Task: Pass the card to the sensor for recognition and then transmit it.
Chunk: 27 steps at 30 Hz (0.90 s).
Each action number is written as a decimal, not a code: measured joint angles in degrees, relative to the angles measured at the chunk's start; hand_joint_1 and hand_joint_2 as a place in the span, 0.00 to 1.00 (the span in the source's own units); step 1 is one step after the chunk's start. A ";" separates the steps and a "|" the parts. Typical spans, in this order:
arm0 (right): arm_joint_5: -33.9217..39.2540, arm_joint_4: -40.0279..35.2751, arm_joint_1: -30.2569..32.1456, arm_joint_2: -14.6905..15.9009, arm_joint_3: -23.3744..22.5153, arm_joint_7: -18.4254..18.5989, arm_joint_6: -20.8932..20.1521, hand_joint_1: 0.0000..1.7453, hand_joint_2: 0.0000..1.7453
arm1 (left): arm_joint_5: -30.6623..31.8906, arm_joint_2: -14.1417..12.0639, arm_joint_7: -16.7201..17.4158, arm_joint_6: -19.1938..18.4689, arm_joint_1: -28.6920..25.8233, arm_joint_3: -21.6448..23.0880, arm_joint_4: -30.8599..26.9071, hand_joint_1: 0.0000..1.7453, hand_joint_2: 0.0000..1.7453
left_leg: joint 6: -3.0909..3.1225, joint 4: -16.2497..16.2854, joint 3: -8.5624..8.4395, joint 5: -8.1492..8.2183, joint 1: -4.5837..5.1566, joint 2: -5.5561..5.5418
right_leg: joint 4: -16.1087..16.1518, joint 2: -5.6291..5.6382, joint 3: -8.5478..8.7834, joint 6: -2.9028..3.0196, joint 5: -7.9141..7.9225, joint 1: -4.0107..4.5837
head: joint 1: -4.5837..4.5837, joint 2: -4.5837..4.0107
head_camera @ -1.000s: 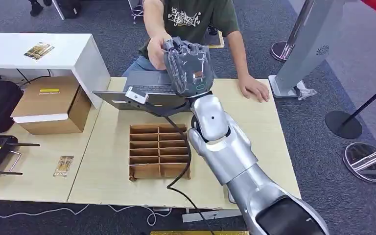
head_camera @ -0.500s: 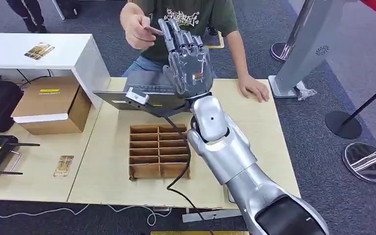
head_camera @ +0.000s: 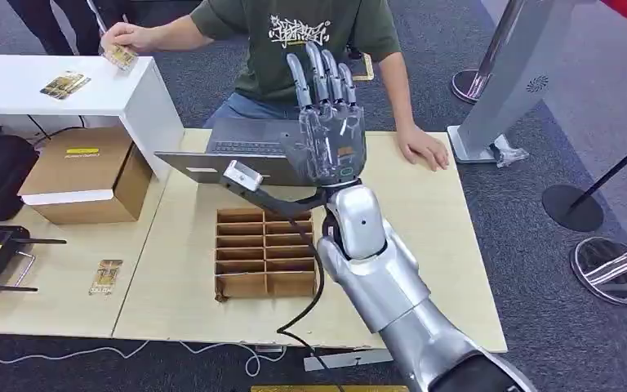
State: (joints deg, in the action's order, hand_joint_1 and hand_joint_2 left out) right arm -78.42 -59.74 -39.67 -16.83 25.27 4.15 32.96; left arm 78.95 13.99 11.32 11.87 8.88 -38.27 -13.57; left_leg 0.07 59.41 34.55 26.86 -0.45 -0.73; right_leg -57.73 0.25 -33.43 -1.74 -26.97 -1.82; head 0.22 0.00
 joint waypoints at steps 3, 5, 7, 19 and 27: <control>0.54 -3.83 2.86 0.61 -0.59 0.00 -0.07 0.00 1.00 | -0.76 -0.26 0.00 0.15 -0.20 0.00 0.00 0.00 0.00 | 0.00 0.00 0.00 0.00 0.00 0.02 | 0.00 0.02 -0.01 0.00 0.00 0.00 | -0.02 0.00; 0.85 -6.67 4.92 1.05 -0.98 0.00 -0.09 0.00 1.00 | -0.99 -0.44 0.00 0.20 -0.41 0.00 0.00 0.00 0.00 | 0.00 0.00 0.00 0.00 0.00 0.02 | 0.00 0.02 -0.02 0.00 0.00 0.00 | -0.02 0.00; 0.87 -9.68 7.09 1.61 -1.54 0.00 -0.05 0.00 1.00 | -1.29 -0.54 0.00 0.31 -0.56 0.00 0.00 0.00 0.00 | 0.00 0.00 0.00 0.00 0.00 0.02 | 0.01 0.02 -0.02 0.00 0.00 0.00 | -0.02 0.00; -1.20 -23.43 19.55 4.61 -4.39 -0.72 2.19 0.00 1.00 | -3.45 -0.74 0.57 0.83 -0.91 -0.02 0.00 0.00 0.00 | 0.00 0.00 0.00 0.01 0.00 0.02 | 0.02 0.01 -0.01 0.00 0.00 0.00 | -0.04 0.00; -2.67 -32.45 29.57 6.84 -7.13 -0.72 4.61 0.00 1.00 | -4.53 -0.61 -0.87 6.34 -2.84 -0.04 0.00 0.00 0.00 | -0.04 0.00 0.02 0.07 0.00 0.03 | 0.04 0.03 -0.01 -0.01 -0.04 0.00 | -0.02 0.00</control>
State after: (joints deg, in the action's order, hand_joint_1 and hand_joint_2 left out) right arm -81.09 -92.20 -10.10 -9.99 18.14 3.43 37.57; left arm 74.42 13.38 10.45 18.21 6.04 -38.32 -13.57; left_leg 0.03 59.41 34.57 26.93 -0.45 -0.70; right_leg -57.69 0.27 -33.45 -1.75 -27.00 -1.82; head 0.20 0.00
